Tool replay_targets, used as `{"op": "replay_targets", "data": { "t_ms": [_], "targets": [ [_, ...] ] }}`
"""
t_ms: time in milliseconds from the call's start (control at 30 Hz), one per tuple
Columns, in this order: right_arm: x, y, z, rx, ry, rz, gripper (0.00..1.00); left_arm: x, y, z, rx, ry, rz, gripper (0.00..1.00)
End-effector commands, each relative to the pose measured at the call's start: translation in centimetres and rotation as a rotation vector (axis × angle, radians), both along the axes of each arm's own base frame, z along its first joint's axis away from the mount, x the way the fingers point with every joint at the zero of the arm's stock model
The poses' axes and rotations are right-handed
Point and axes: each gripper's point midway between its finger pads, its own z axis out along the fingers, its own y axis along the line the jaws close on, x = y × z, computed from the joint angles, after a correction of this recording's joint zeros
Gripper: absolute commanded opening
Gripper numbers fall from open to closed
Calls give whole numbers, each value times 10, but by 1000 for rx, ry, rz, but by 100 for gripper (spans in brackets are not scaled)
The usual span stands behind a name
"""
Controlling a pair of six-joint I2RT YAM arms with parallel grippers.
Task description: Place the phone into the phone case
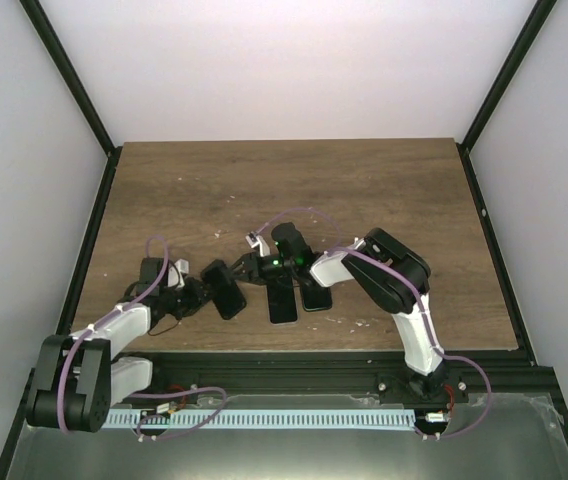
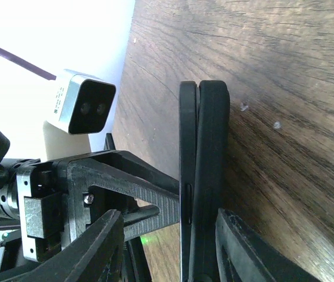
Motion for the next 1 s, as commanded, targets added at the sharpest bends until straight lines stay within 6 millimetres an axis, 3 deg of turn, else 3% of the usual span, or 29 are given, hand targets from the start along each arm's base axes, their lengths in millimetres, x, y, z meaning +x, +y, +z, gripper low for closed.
{"op": "replay_targets", "data": {
  "t_ms": [0,100,233,533,767,967],
  "targets": [
    [-59,28,21,89,15,239,44,1,-13,12,-51,-35,-54,27],
    [-60,31,19,85,19,246,42,2,-13,13,-48,-35,-58,27],
    [-59,34,15,56,17,245,35,1,-14,15,-61,-43,-61,19],
    [-56,40,11,0,-20,256,23,-1,-14,13,-63,-42,-62,17],
    [-59,42,-5,-84,-30,314,31,-1,-13,9,-57,-35,-60,16],
    [-61,42,-3,-88,-48,328,25,0,-12,6,-48,-27,-58,15]
  ]
}}
